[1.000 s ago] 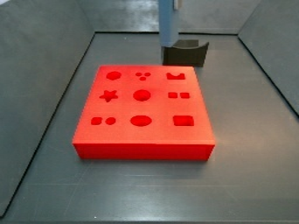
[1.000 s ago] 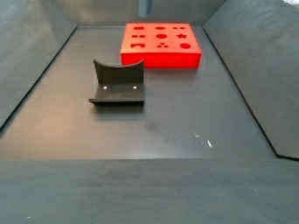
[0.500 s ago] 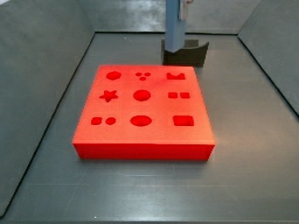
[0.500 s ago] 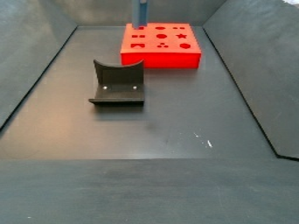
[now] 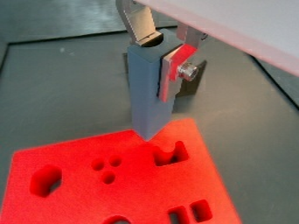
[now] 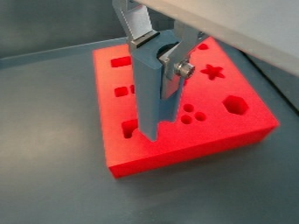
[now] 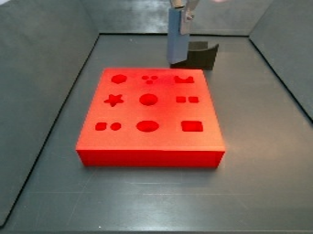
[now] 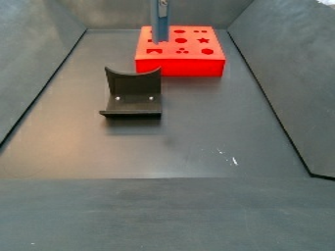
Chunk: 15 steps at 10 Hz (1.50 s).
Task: Insert the arch object.
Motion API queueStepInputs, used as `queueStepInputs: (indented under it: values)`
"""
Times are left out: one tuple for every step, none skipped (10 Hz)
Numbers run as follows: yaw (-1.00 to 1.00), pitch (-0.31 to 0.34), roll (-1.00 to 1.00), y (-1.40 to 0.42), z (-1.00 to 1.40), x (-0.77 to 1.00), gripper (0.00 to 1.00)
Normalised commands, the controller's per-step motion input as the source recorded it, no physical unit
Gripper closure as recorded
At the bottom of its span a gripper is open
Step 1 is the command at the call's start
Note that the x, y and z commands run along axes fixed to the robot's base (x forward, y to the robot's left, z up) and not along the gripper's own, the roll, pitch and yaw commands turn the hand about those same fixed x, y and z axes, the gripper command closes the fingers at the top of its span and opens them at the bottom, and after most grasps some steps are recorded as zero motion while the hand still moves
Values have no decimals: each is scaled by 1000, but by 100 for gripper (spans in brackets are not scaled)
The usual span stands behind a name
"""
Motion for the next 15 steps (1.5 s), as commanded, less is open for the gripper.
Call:
queueStepInputs:
  values:
    - [-657, 300, 51, 0, -71, 0, 100]
    - [-706, 259, 20, -43, 0, 0, 100]
    - [-671, 233, 0, -77, 0, 57, 100]
    - [-646, 211, 0, -109, 0, 114, 100]
    - [-643, 149, 0, -143, 0, 200, 100]
    - [-589, 93, 0, -166, 0, 334, 100]
    - [-571, 49, -6, -189, 0, 411, 100]
    - [-554, 33, -10, -189, 0, 446, 100]
    - [-540, 13, -7, -186, 0, 486, 100]
    - [-517, 26, 0, -180, 0, 494, 100]
    - [-451, 114, 36, -114, -40, 431, 100]
    - [-257, 133, 117, -20, -126, 34, 100]
    - [-34, 87, 163, 0, -89, -49, 100]
    - [0, 63, 237, -6, -40, -14, 100]
    - [0, 79, 227, 0, -71, 0, 100]
